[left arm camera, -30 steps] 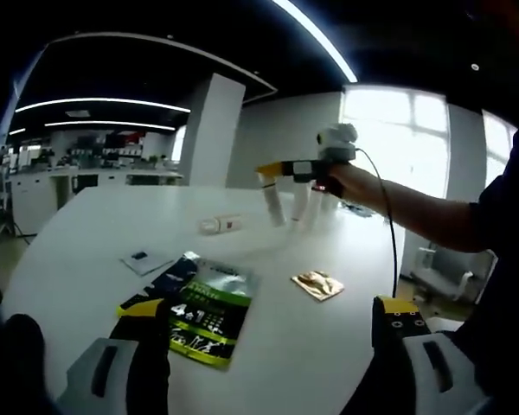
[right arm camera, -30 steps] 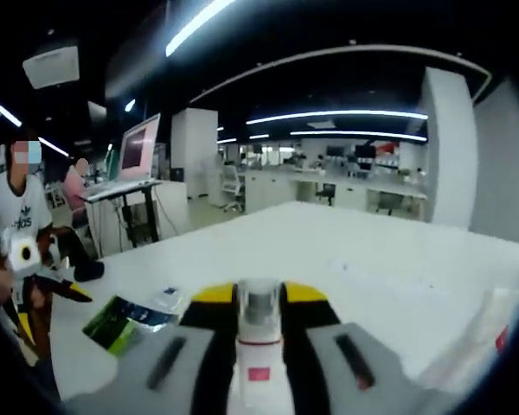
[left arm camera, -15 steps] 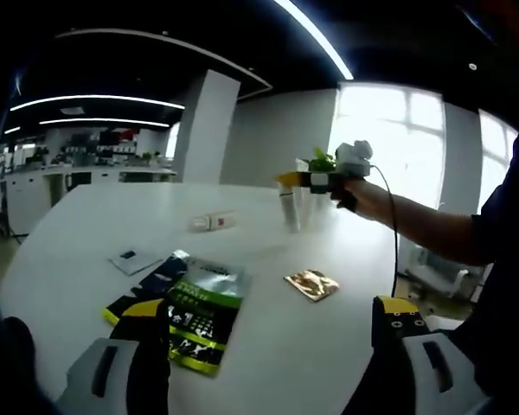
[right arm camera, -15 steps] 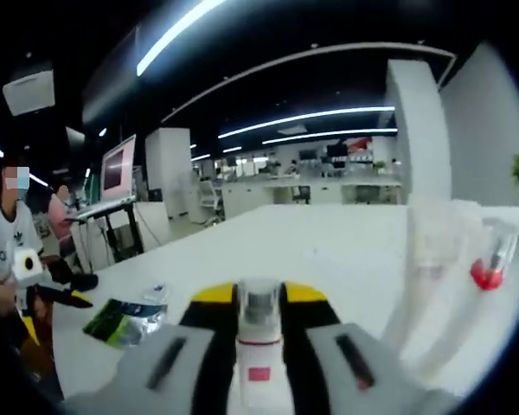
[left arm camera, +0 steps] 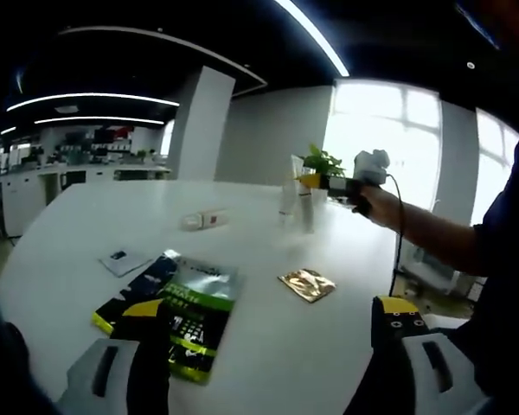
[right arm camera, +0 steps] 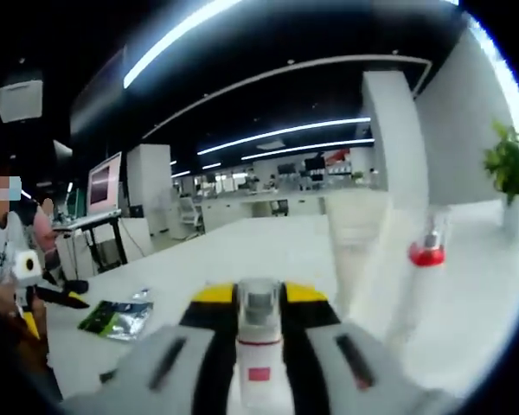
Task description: Arrange the skincare products in the storage area until every visible bottle or jar stands upright without overlapping.
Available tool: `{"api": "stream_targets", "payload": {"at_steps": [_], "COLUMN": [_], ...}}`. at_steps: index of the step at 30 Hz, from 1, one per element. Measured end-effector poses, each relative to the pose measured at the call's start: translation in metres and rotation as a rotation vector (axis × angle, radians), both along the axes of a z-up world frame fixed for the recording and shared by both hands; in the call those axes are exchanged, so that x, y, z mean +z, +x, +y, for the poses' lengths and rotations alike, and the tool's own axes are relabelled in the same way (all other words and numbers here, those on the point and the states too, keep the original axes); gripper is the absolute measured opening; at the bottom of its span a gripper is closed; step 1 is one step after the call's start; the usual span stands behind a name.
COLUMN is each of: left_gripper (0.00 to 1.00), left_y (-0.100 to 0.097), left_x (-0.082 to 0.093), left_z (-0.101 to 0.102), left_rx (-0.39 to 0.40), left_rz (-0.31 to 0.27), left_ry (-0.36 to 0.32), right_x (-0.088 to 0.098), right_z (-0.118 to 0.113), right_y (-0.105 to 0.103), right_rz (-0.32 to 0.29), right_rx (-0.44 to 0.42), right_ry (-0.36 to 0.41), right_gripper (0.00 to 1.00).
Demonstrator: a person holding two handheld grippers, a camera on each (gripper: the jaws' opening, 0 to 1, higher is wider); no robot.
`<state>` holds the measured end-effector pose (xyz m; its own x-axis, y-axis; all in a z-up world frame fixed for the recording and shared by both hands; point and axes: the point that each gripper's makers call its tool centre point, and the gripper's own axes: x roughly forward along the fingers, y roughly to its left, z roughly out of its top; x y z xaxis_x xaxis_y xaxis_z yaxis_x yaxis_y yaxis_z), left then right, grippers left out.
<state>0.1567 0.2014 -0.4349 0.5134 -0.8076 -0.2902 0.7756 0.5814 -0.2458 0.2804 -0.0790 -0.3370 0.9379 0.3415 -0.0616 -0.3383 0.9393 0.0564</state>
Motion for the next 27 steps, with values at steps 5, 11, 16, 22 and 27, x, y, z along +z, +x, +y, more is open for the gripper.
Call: {"api": "stream_targets", "payload": {"at_steps": [5,11,16,22,27], "left_gripper": [0.99,0.98,0.98,0.98,0.98], "left_y": [0.0,-0.003,-0.004,-0.003,-0.004], "left_x": [0.0,0.0,-0.001,0.0,0.0], "left_z": [-0.004,-0.01,-0.01,-0.008,-0.005], "left_rx": [-0.014,-0.029,-0.033,-0.035,-0.03], "left_rz": [0.002,0.005,0.008,0.007,0.007], "left_ry": [0.005,0.004,0.005,0.01,0.013], "right_x": [0.003,-0.006,-0.006,0.0,-0.002], "right_z": [-0.024,-0.052,-0.082,-0.111,-0.124], "right_y": [-0.01,-0.02,-0.023,-0.02,-0.015], "right_rz": [-0.022,-0.019,-0.048,-0.121,-0.158], "right_rx": [-0.056,-0.126,-0.221,-0.344,-0.404], "right_ry": [-0.017,-0.025,-0.046,-0.022,0.015], "right_gripper": [0.16,0.16,0.16,0.16,0.17]}}
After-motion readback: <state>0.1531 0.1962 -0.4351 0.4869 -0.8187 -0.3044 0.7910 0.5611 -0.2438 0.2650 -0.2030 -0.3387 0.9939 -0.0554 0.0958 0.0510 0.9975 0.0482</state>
